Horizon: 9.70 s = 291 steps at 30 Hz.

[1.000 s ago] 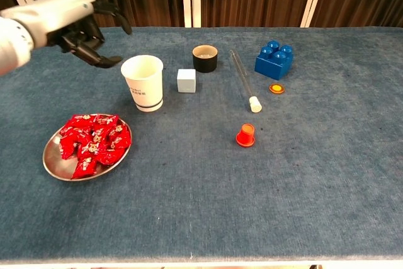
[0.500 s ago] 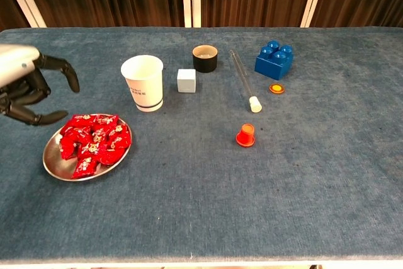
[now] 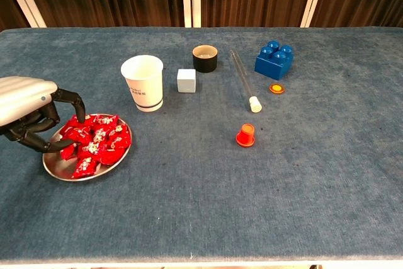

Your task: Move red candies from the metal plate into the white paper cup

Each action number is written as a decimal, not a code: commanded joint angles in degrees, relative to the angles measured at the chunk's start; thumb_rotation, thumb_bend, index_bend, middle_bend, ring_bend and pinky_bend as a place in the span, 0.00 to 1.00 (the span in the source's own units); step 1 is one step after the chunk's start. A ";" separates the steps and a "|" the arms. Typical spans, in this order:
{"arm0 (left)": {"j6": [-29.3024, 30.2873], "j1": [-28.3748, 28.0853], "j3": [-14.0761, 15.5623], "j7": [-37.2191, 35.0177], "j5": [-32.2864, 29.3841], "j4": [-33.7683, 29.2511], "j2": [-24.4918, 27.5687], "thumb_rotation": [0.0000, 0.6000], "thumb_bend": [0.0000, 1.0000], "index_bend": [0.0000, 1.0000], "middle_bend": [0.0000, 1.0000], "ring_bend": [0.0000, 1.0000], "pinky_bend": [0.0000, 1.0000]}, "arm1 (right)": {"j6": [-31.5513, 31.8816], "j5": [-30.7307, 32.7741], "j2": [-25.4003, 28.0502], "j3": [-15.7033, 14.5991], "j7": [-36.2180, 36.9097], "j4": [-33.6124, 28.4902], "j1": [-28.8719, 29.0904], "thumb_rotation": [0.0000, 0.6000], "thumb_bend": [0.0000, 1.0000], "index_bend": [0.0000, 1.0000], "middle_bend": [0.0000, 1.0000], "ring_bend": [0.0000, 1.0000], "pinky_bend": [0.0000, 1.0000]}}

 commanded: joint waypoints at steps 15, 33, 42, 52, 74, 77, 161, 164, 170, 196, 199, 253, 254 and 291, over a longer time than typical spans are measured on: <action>-2.59 -0.50 -0.94 0.41 -1.95 1.78 -1.11 1.00 0.41 0.60 0.91 0.88 0.80 | -0.32 0.31 -0.02 -0.10 -0.40 -0.28 0.05 1.00 0.06 0.00 0.00 0.00 0.03; -4.20 -7.70 -13.11 -7.63 -2.05 -4.48 -0.53 1.00 0.41 0.62 0.91 0.88 0.80 | 0.63 0.26 0.22 -0.04 -0.16 -0.24 -0.43 1.00 0.06 0.00 0.00 0.00 0.03; -8.99 -13.88 -17.06 -1.83 -12.31 -0.19 -2.90 1.00 0.40 0.60 0.91 0.88 0.80 | 0.99 0.63 -0.01 -0.22 0.96 0.81 -1.04 1.00 0.06 0.00 0.00 0.00 0.03; -2.60 -12.09 -14.77 -1.35 -11.77 -1.65 -2.79 1.00 0.21 0.30 0.91 0.88 0.80 | 0.89 0.56 0.03 -0.16 1.41 1.27 -1.03 1.00 0.06 0.00 0.00 0.00 0.03; 2.29 -1.52 -0.15 -2.40 1.77 3.76 0.84 1.00 0.27 0.41 0.91 0.88 0.80 | 1.18 0.35 1.02 0.52 -0.51 -0.66 -0.52 1.00 0.06 0.00 0.00 0.00 0.03; 0.89 -2.16 -0.33 -0.64 1.53 3.99 0.92 1.00 0.27 0.41 0.91 0.88 0.80 | 1.49 0.40 1.48 0.65 -0.95 -1.35 -0.63 1.00 0.06 0.00 0.00 0.00 0.03; 3.08 -8.93 -9.30 1.65 -5.22 -8.95 6.04 1.00 0.22 0.38 0.91 0.88 0.80 | 0.53 1.23 0.82 0.44 1.04 0.71 -1.08 1.00 0.06 0.00 0.00 0.00 0.03; 5.58 -5.84 -5.96 -0.35 -1.56 -9.92 7.93 1.00 0.23 0.41 0.91 0.88 0.80 | 0.38 1.06 0.72 0.47 1.02 0.73 -0.88 1.00 0.06 0.00 0.00 0.00 0.03; 5.62 -2.67 -0.33 0.21 1.69 -7.26 7.45 1.00 0.23 0.44 0.91 0.88 0.80 | 0.12 0.65 0.61 0.55 0.55 0.36 -0.41 1.00 0.06 0.00 0.00 0.00 0.03; -1.60 -2.17 2.26 10.80 -2.09 -0.83 2.60 1.00 0.23 0.46 0.91 0.88 0.80 | -0.79 1.21 0.85 0.50 -1.36 -1.30 0.18 1.00 0.06 0.00 0.00 0.00 0.03; -2.32 -2.26 2.14 10.94 -2.60 -0.21 2.26 1.00 0.23 0.47 0.91 0.88 0.80 | -0.93 1.30 0.78 0.51 -1.44 -1.32 0.25 1.00 0.06 0.00 0.00 0.00 0.03; 2.62 -11.19 -9.74 5.35 -9.41 -10.41 4.74 1.00 0.17 0.39 0.91 0.87 0.80 | -0.16 1.05 0.43 0.49 0.76 0.37 -0.14 1.00 0.06 0.00 0.00 0.00 0.03; 3.49 -10.27 -8.81 4.98 -8.39 -11.00 5.42 1.00 0.18 0.40 0.91 0.87 0.80 | -0.14 0.98 0.46 0.51 0.80 0.37 -0.11 1.00 0.06 0.00 0.00 0.00 0.03; 3.59 1.10 3.87 11.99 -2.35 -6.75 0.85 1.00 0.18 0.45 0.92 0.87 0.80 | -0.31 1.20 2.96 1.66 -2.81 -3.42 1.15 1.00 0.06 0.00 0.00 0.00 0.03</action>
